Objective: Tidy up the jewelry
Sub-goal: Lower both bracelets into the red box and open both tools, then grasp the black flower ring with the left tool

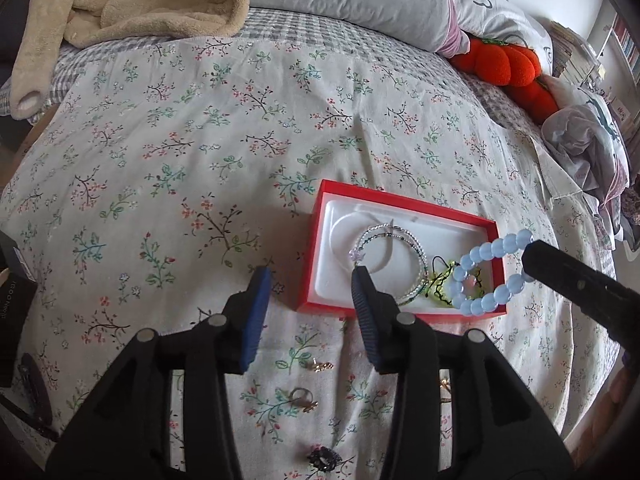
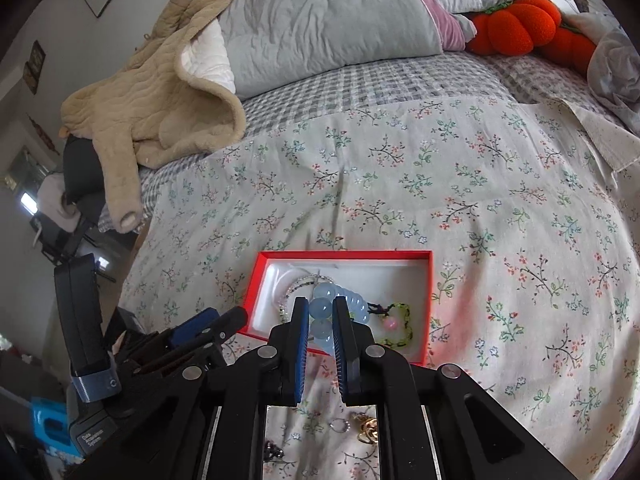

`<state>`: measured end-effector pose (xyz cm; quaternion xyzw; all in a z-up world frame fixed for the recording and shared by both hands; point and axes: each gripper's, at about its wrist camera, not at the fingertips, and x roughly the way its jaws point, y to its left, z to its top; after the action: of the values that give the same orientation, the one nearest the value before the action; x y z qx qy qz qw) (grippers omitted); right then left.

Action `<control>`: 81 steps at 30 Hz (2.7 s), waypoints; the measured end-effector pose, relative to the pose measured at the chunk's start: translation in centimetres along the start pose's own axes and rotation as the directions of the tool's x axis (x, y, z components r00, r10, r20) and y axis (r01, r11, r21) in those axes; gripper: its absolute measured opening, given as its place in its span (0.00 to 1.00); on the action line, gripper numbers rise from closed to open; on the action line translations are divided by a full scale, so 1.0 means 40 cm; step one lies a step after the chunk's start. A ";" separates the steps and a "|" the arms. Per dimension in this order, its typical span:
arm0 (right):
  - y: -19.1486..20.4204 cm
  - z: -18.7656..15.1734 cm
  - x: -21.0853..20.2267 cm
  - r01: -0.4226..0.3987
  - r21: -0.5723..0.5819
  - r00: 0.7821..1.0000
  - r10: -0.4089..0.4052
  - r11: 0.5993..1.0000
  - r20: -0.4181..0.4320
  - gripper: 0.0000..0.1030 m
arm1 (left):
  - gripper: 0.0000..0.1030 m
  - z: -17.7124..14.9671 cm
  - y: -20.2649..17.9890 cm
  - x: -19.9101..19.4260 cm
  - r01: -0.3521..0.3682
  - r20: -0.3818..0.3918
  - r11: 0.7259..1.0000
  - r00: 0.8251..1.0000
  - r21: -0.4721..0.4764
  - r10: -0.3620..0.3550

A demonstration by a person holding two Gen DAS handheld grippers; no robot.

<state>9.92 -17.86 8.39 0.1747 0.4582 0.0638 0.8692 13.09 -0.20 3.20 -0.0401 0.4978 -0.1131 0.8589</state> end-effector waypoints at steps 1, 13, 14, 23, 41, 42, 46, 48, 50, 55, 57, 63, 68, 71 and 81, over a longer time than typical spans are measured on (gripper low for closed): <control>0.009 0.001 0.010 -0.019 -0.003 1.000 0.019 1.000 -0.002 0.12 | 0.46 -0.004 0.005 -0.002 -0.008 -0.002 1.000 1.000 0.006 0.008; -0.031 -0.007 0.094 0.131 -0.025 0.991 -0.132 0.991 -0.037 0.12 | 0.49 -0.032 0.038 0.001 -0.033 -0.043 0.999 0.999 0.012 0.033; -0.038 -0.007 0.094 0.131 -0.020 0.991 -0.132 0.991 -0.038 0.12 | 0.50 -0.033 0.035 0.000 -0.032 -0.044 0.999 0.998 0.017 0.033; -0.065 -0.025 0.056 0.153 -0.024 0.986 -0.154 0.988 -0.067 0.23 | 0.67 -0.056 0.017 -0.013 -0.030 -0.070 0.998 0.997 0.059 0.034; -0.092 -0.160 -0.012 0.193 -0.051 0.960 -0.200 0.980 -0.194 0.65 | 0.78 -0.185 0.017 -0.019 -0.004 -0.228 0.993 0.973 0.116 0.030; -0.095 -0.171 -0.011 0.196 -0.054 0.957 -0.203 0.979 -0.207 0.65 | 0.78 -0.193 0.014 -0.019 -0.003 -0.234 0.992 0.972 0.127 0.033; -0.104 -0.205 -0.005 0.202 -0.070 0.947 -0.213 0.977 -0.241 0.66 | 0.78 -0.221 0.002 -0.022 0.000 -0.245 0.985 0.969 0.172 0.043; -0.107 -0.219 -0.004 0.206 -0.080 0.944 -0.220 0.975 -0.248 0.67 | 0.78 -0.235 -0.005 -0.025 0.009 -0.247 0.981 0.968 0.194 0.040; -0.107 -0.233 -0.004 0.213 -0.099 0.940 -0.231 0.972 -0.251 0.67 | 0.78 -0.250 -0.012 -0.025 0.024 -0.251 0.975 0.967 0.219 0.032; -0.099 -0.263 0.001 0.211 -0.168 0.936 -0.249 0.963 -0.250 0.68 | 0.78 -0.289 -0.027 -0.019 0.090 -0.234 0.952 0.972 0.293 -0.019; -0.094 -0.277 0.002 0.207 -0.202 0.936 -0.254 0.957 -0.242 0.68 | 0.78 -0.304 -0.030 -0.019 0.133 -0.225 0.938 0.972 0.319 -0.061; -0.088 -0.321 0.008 0.173 -0.267 0.954 -0.228 0.948 -0.193 0.68 | 0.76 -0.346 -0.026 -0.019 0.202 -0.171 0.903 0.974 0.380 -0.146; -0.104 -0.343 0.011 0.173 -0.283 0.962 -0.223 0.943 -0.156 0.68 | 0.64 -0.362 -0.012 0.001 0.196 -0.151 0.903 0.977 0.383 -0.149; -0.124 -0.345 0.018 0.181 -0.267 0.962 -0.227 0.947 -0.153 0.68 | 0.56 -0.361 -0.015 0.001 0.202 -0.140 0.899 0.977 0.388 -0.160; -0.148 -0.335 0.023 0.209 -0.229 0.958 -0.246 0.951 -0.148 0.68 | 0.14 -0.351 -0.030 0.011 0.220 -0.168 0.896 0.972 0.387 -0.166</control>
<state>-0.81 -19.84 -1.43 0.0211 0.5403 0.0262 0.8408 0.97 -0.85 -3.99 0.0960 0.5126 -0.3002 0.7987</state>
